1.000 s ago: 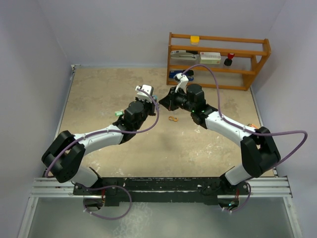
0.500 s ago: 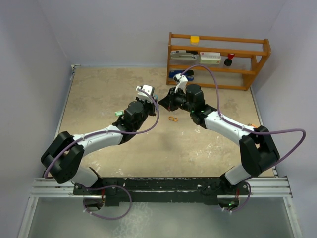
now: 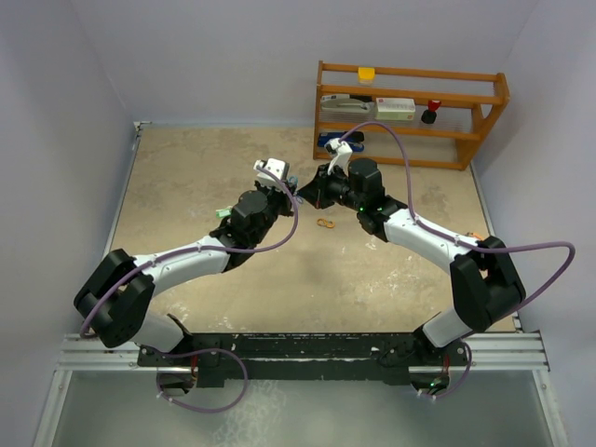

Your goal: Put the keys on the keyring

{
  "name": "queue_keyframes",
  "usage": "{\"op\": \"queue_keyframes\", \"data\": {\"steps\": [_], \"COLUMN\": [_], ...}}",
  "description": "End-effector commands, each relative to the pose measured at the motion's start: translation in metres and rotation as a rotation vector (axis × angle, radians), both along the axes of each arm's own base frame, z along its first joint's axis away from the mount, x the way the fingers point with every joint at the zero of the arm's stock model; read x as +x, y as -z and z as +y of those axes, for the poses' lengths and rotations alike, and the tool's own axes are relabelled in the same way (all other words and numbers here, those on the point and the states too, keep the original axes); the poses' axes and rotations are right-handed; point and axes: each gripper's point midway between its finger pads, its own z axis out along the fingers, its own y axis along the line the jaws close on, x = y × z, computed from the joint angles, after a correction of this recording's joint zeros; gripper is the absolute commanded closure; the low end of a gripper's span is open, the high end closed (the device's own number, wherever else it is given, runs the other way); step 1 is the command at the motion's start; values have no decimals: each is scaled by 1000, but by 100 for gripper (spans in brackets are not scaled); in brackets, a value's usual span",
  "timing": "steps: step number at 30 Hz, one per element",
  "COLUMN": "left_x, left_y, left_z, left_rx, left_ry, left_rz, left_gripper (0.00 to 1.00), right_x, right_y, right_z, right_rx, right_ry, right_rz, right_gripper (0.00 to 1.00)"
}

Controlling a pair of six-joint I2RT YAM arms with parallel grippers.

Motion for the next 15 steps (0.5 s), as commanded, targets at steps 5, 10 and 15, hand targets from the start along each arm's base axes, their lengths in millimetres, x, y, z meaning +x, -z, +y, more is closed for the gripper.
{"op": "queue_keyframes", "data": {"steps": [5,10,15], "left_x": [2,4,11], "left_y": [-32,-31,-13], "left_z": [19,32,39], "left_rx": [-64,-62,-5], "left_ry": [-104,-169,-227], "left_rz": [-71,-70,-39], "left_gripper": [100,100,100], "right_x": [7,3,8], "right_y": [-31,-28,-26], "right_z": [-1,-9,-19], "right_rx": [24,-2,-28], "right_ry": [35,59,120], "right_rz": [-65,-53,-49], "right_gripper": [65,50,49]}}
